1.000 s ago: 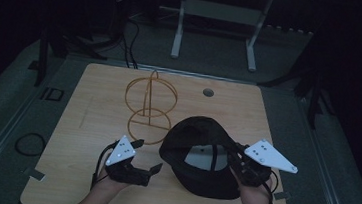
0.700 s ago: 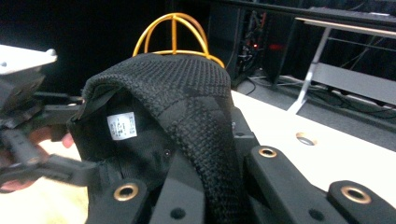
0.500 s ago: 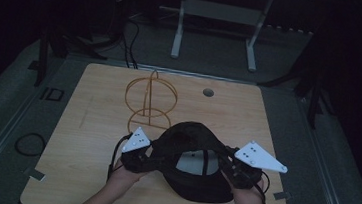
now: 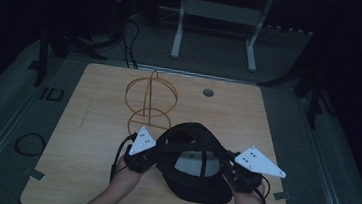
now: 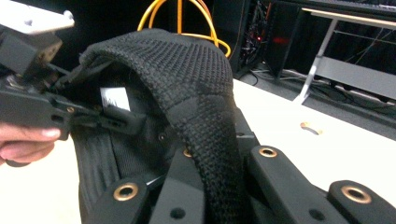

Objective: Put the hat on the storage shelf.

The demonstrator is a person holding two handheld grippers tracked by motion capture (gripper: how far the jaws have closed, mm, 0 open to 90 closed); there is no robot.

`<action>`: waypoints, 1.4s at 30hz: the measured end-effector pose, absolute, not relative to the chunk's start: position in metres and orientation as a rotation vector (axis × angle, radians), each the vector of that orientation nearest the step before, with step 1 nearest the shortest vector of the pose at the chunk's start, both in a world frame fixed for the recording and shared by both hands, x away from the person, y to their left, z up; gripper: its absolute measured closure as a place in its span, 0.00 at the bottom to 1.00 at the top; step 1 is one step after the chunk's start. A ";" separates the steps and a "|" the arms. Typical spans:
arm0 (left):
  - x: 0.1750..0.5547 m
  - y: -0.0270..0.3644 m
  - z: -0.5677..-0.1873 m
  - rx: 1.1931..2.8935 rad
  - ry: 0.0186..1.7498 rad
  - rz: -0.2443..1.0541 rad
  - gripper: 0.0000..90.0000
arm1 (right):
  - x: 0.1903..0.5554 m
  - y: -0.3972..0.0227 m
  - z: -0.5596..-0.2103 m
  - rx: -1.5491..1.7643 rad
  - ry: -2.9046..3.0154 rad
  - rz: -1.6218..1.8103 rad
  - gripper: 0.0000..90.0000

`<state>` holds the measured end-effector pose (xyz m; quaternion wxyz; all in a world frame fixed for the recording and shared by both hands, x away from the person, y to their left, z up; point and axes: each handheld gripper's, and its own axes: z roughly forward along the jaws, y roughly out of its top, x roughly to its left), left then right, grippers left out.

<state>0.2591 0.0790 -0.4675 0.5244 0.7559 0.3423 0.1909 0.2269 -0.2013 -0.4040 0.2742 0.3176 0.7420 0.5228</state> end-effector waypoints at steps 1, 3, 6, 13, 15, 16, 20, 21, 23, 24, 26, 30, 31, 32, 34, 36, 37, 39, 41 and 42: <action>0.259 0.079 -0.466 1.815 0.821 0.458 0.99 | 0.227 -0.203 -0.405 0.856 1.995 1.407 0.98; 0.260 0.079 -0.464 1.810 0.830 0.447 1.00 | 0.226 -0.205 -0.409 0.869 1.998 1.419 0.98; 0.261 0.081 -0.461 1.795 0.835 0.425 1.00 | 0.223 -0.207 -0.413 0.875 1.998 1.412 0.97; 0.260 0.077 -0.448 1.788 0.827 0.452 1.00 | 0.217 -0.213 -0.418 0.887 1.971 1.416 0.91; 0.261 0.075 -0.444 1.783 0.825 0.462 1.00 | 0.216 -0.214 -0.422 0.890 1.980 1.414 0.86; 0.261 0.075 -0.444 1.783 0.825 0.462 1.00 | 0.215 -0.214 -0.424 0.897 1.981 1.412 0.83; 0.263 0.074 -0.438 1.777 0.815 0.466 1.00 | 0.213 -0.216 -0.430 0.899 2.000 1.414 0.78; 0.263 0.074 -0.437 1.773 0.814 0.470 1.00 | 0.212 -0.217 -0.431 0.899 2.005 1.421 0.77; 0.264 0.074 -0.436 1.770 0.815 0.463 1.00 | 0.211 -0.218 -0.433 0.898 2.020 1.425 0.70; 0.263 0.074 -0.435 1.756 0.820 0.459 1.00 | 0.210 -0.219 -0.434 0.897 2.031 1.426 0.67; 0.263 0.075 -0.434 1.753 0.818 0.452 1.00 | 0.208 -0.223 -0.435 0.895 2.044 1.436 0.60; 0.259 0.073 -0.428 1.758 0.790 0.487 1.00 | 0.207 -0.229 -0.439 0.900 2.084 1.451 0.46; 0.259 0.073 -0.428 1.758 0.791 0.486 1.00 | 0.206 -0.230 -0.440 0.896 2.098 1.462 0.44; 0.259 0.073 -0.427 1.757 0.793 0.490 1.00 | 0.205 -0.231 -0.441 0.890 2.109 1.466 0.42; 0.259 0.074 -0.426 1.753 0.793 0.489 1.00 | 0.204 -0.232 -0.443 0.884 2.138 1.471 0.37; 0.259 0.076 -0.425 1.740 0.805 0.477 1.00 | 0.203 -0.235 -0.445 0.892 2.142 1.493 0.34; 0.259 0.077 -0.424 1.741 0.795 0.487 1.00 | 0.202 -0.237 -0.445 0.889 2.152 1.502 0.32; 0.257 0.078 -0.422 1.739 0.777 0.504 1.00 | 0.199 -0.242 -0.446 0.878 2.164 1.512 0.31; 0.255 0.080 -0.421 1.737 0.761 0.506 1.00 | 0.195 -0.249 -0.446 0.860 2.174 1.523 0.30; 0.255 0.080 -0.421 1.737 0.761 0.506 1.00 | 0.193 -0.254 -0.445 0.850 2.175 1.541 0.30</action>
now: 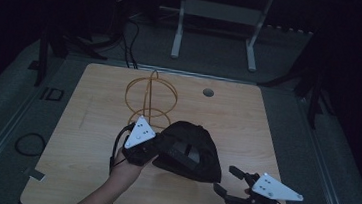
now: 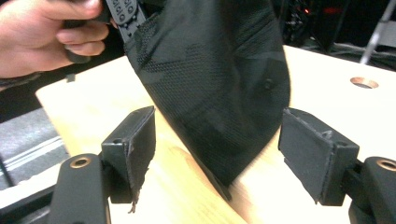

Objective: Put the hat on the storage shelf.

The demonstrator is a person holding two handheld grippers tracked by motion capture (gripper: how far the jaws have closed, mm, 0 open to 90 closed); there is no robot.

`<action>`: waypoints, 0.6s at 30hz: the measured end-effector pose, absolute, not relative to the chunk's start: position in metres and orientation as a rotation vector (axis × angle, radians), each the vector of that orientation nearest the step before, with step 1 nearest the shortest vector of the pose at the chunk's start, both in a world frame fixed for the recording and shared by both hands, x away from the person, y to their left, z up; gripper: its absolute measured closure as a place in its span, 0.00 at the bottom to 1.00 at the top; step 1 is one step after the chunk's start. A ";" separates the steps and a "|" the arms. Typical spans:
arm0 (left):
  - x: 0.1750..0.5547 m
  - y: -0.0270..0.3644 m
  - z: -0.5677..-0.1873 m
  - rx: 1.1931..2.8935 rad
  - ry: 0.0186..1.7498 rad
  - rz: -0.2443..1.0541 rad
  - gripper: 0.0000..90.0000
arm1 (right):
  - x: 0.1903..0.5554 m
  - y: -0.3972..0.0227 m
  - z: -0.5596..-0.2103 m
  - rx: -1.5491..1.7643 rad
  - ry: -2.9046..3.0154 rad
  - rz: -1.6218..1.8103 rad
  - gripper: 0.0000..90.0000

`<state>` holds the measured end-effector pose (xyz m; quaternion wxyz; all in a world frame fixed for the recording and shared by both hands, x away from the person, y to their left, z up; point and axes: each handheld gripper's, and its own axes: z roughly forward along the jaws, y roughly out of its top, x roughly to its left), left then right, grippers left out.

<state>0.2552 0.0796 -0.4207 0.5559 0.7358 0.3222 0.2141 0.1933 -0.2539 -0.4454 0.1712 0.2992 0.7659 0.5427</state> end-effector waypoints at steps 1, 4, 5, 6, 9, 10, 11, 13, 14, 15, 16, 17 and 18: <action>0.254 0.082 -0.420 1.737 0.725 0.495 1.00 | 0.192 -0.259 -0.444 0.845 2.166 1.558 0.31; 0.252 0.086 -0.419 1.739 0.629 0.479 1.00 | 0.188 -0.274 -0.436 0.813 2.139 1.573 0.37; 0.251 0.088 -0.419 1.741 0.585 0.469 1.00 | 0.187 -0.277 -0.432 0.801 2.125 1.567 0.39; 0.250 0.090 -0.419 1.745 0.557 0.470 1.00 | 0.187 -0.279 -0.429 0.785 2.119 1.563 0.42; 0.249 0.097 -0.417 1.732 0.449 0.434 1.00 | 0.190 -0.283 -0.419 0.765 2.105 1.553 0.45; 0.249 0.097 -0.417 1.732 0.449 0.434 1.00 | 0.191 -0.283 -0.416 0.761 2.102 1.555 0.46; 0.249 0.103 -0.416 1.719 0.364 0.382 1.00 | 0.193 -0.282 -0.413 0.753 2.100 1.553 0.46; 0.249 0.105 -0.413 1.730 0.307 0.353 1.00 | 0.194 -0.277 -0.408 0.707 2.114 1.574 0.49; 0.248 0.106 -0.413 1.730 0.284 0.356 1.00 | 0.195 -0.273 -0.405 0.683 2.121 1.580 0.49; 0.249 0.107 -0.412 1.734 0.275 0.348 1.00 | 0.195 -0.269 -0.403 0.646 2.136 1.592 0.49; 0.249 0.107 -0.411 1.737 0.264 0.333 1.00 | 0.195 -0.264 -0.401 0.618 2.144 1.603 0.49; 0.249 0.108 -0.411 1.732 0.252 0.321 1.00 | 0.195 -0.258 -0.399 0.591 2.155 1.606 0.49; 0.249 0.108 -0.412 1.733 0.242 0.298 1.00 | 0.195 -0.252 -0.397 0.549 2.172 1.612 0.49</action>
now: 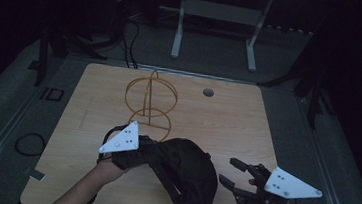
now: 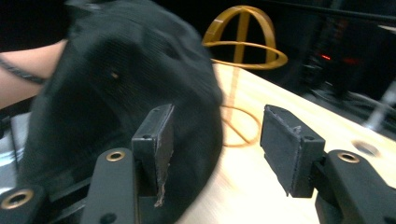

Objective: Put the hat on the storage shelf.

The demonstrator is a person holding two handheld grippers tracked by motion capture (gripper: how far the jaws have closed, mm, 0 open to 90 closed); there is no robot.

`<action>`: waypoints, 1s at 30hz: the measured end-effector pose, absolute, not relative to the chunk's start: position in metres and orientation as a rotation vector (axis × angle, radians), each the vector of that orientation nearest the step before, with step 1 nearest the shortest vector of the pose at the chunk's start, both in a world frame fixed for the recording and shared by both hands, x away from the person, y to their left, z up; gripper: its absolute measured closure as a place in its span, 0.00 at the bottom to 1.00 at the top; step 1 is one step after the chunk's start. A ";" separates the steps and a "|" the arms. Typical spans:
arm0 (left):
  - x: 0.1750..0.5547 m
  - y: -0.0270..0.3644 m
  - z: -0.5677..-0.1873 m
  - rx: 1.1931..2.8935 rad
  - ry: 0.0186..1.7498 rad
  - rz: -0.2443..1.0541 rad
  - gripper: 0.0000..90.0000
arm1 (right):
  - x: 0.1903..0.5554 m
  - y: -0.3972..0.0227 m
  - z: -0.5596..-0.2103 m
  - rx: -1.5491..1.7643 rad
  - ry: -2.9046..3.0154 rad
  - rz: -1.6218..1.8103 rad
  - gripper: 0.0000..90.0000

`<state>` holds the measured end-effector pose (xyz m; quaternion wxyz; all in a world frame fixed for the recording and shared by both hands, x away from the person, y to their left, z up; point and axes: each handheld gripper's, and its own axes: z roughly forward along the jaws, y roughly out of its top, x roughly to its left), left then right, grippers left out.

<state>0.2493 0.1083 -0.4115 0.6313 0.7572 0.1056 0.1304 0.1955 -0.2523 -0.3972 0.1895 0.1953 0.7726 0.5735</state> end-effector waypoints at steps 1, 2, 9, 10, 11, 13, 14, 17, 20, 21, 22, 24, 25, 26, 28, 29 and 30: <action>0.249 0.108 -0.412 1.732 0.235 0.296 1.00 | 0.195 -0.246 -0.396 0.520 2.184 1.608 0.49; 0.249 0.108 -0.412 1.732 0.235 0.296 1.00 | 0.195 -0.246 -0.396 0.520 2.184 1.608 0.49; 0.248 0.107 -0.415 1.737 0.199 0.255 0.99 | 0.204 -0.217 -0.390 0.361 2.281 1.602 0.50; 0.248 0.107 -0.415 1.737 0.199 0.255 0.99 | 0.205 -0.215 -0.389 0.345 2.286 1.597 0.51; 0.248 0.107 -0.415 1.735 0.194 0.246 0.99 | 0.205 -0.215 -0.389 0.345 2.286 1.597 0.51; 0.249 0.106 -0.415 1.735 0.194 0.238 1.00 | 0.207 -0.211 -0.388 0.298 2.306 1.594 0.55; 0.249 0.106 -0.415 1.732 0.193 0.235 0.99 | 0.207 -0.210 -0.387 0.294 2.310 1.592 0.58; 0.250 0.104 -0.415 1.731 0.194 0.229 0.99 | 0.210 -0.208 -0.388 0.274 2.332 1.599 0.67; 0.250 0.102 -0.414 1.732 0.190 0.229 0.99 | 0.211 -0.207 -0.388 0.263 2.345 1.608 0.80; 0.250 0.101 -0.414 1.731 0.187 0.226 0.99 | 0.212 -0.207 -0.389 0.263 2.351 1.610 0.85; 0.250 0.100 -0.413 1.731 0.191 0.220 0.99 | 0.212 -0.206 -0.389 0.257 2.354 1.614 0.87; 0.252 0.100 -0.413 1.732 0.201 0.225 0.99 | 0.211 -0.205 -0.390 0.251 2.358 1.593 0.96; 0.253 0.100 -0.413 1.731 0.201 0.222 0.99 | 0.211 -0.205 -0.390 0.264 2.346 1.594 0.97; 0.254 0.100 -0.413 1.731 0.209 0.221 0.99 | 0.211 -0.206 -0.390 0.274 2.336 1.603 0.97; 0.255 0.101 -0.413 1.730 0.216 0.218 0.99 | 0.210 -0.208 -0.388 0.281 2.316 1.621 0.98; 0.255 0.100 -0.413 1.733 0.222 0.226 0.99 | 0.210 -0.210 -0.388 0.288 2.308 1.639 0.98; 0.255 0.100 -0.413 1.743 0.223 0.237 0.99 | 0.210 -0.212 -0.387 0.289 2.302 1.657 0.98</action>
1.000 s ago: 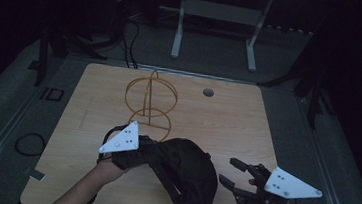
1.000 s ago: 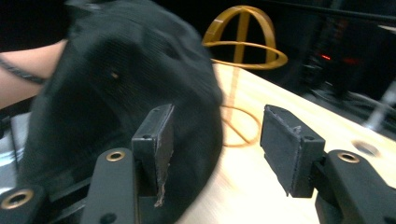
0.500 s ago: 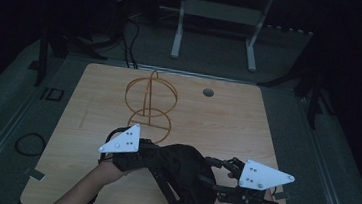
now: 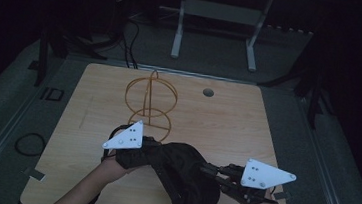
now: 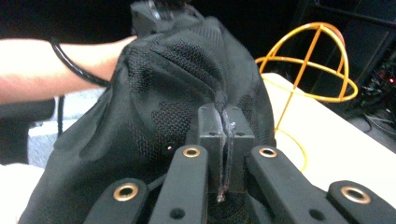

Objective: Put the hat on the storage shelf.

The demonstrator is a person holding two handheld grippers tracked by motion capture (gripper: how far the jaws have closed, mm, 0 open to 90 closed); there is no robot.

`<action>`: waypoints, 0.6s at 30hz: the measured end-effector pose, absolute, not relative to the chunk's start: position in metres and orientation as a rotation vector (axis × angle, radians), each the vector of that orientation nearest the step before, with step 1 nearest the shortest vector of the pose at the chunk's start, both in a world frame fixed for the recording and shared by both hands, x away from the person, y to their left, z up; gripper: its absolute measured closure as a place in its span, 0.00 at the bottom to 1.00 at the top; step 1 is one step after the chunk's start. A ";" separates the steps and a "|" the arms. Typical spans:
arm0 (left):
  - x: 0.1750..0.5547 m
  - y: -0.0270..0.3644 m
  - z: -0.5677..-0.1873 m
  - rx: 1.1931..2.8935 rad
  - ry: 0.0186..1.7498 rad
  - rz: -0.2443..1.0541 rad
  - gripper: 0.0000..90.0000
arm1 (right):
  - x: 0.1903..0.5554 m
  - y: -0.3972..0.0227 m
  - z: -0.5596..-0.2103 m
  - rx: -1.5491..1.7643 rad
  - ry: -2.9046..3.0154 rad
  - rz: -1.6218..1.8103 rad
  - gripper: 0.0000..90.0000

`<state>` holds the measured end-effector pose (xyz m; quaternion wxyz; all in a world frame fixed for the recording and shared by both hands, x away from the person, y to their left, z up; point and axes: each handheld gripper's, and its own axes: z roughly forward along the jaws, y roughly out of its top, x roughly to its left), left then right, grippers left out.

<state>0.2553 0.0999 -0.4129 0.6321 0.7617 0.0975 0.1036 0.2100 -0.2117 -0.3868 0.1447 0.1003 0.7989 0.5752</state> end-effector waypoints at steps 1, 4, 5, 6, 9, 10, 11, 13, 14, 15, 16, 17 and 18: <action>0.255 0.099 -0.413 1.742 0.226 0.242 0.99 | 0.210 -0.213 -0.386 0.305 2.293 1.671 0.98; 0.257 0.099 -0.413 1.745 0.255 0.261 0.94 | 0.211 -0.216 -0.383 0.323 2.277 1.702 0.98; 0.257 0.100 -0.412 1.746 0.270 0.264 0.88 | 0.212 -0.217 -0.382 0.326 2.270 1.710 0.98; 0.258 0.101 -0.412 1.749 0.273 0.259 0.81 | 0.212 -0.218 -0.381 0.335 2.261 1.722 0.98; 0.256 0.103 -0.411 1.771 0.299 0.316 0.62 | 0.214 -0.223 -0.378 0.358 2.234 1.737 0.98; 0.256 0.103 -0.410 1.776 0.319 0.336 0.55 | 0.214 -0.225 -0.378 0.369 2.226 1.745 0.98; 0.255 0.104 -0.411 1.785 0.339 0.350 0.49 | 0.215 -0.227 -0.376 0.382 2.217 1.743 0.98; 0.255 0.105 -0.411 1.805 0.365 0.376 0.36 | 0.218 -0.230 -0.375 0.408 2.196 1.732 0.98; 0.255 0.106 -0.412 1.808 0.375 0.385 0.32 | 0.219 -0.232 -0.374 0.418 2.183 1.736 0.98; 0.255 0.107 -0.413 1.817 0.380 0.390 0.29 | 0.220 -0.233 -0.373 0.433 2.172 1.725 0.98; 0.255 0.108 -0.414 1.824 0.395 0.402 0.25 | 0.220 -0.234 -0.372 0.441 2.160 1.709 0.98; 0.254 0.109 -0.415 1.830 0.408 0.408 0.20 | 0.221 -0.237 -0.370 0.461 2.140 1.704 0.98; 0.253 0.110 -0.416 1.831 0.415 0.411 0.18 | 0.223 -0.238 -0.369 0.474 2.122 1.698 0.98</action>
